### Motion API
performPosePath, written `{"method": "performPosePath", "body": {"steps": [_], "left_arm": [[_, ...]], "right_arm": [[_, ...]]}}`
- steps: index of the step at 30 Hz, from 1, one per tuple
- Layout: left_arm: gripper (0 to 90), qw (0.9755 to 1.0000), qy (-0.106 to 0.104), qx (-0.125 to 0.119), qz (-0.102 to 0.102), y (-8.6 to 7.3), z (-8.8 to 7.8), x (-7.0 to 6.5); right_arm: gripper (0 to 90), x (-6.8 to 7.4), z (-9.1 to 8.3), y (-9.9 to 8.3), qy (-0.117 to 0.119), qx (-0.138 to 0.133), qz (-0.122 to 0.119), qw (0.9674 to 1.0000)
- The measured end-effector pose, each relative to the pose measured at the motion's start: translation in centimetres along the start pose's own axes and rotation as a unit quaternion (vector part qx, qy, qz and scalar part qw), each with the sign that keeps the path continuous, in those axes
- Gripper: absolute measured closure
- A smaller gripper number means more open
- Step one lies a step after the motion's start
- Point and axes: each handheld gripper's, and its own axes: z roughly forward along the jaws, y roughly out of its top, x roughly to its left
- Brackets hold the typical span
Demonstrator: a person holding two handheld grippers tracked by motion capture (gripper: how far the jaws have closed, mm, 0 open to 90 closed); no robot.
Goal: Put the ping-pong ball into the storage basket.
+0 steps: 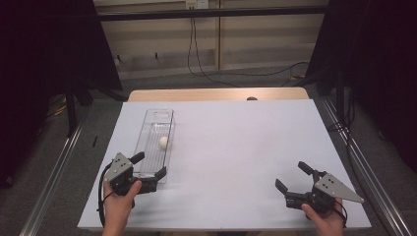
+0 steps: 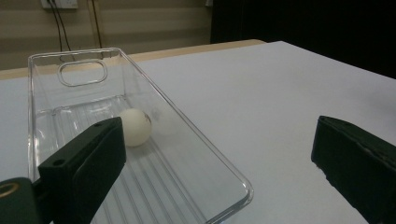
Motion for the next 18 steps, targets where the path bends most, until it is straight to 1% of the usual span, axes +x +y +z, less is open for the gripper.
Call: {"method": "performPosePath", "body": {"steps": [3, 8, 11, 15, 18], "left_arm": [[3.2, 1.0000, -0.001, -0.004, -0.002, -0.06, -0.04, -0.02], [3.3, 1.0000, -0.005, 0.000, 0.002, -0.15, -0.08, 0.01], [3.3, 1.0000, 0.001, -0.005, -0.001, -0.27, -0.13, -0.05], [3.3, 1.0000, -0.001, -0.004, 0.002, -0.52, -0.24, 0.02], [3.3, 1.0000, 0.000, -0.005, 0.000, -0.65, -0.28, -0.01]], "right_arm": [[2.4, -0.02, 0.01, -0.01, -0.002, -0.002, 0.001, 1.0000], [2.4, -0.03, 0.00, -0.02, 0.002, 0.001, -0.002, 1.0000], [2.4, -0.07, 0.00, -0.02, -0.001, -0.001, -0.002, 1.0000], [2.4, -0.15, -0.11, -0.01, 0.002, 0.000, -0.006, 1.0000], [2.4, -0.09, -0.10, 0.00, 0.002, -0.001, -0.006, 1.0000]]}}
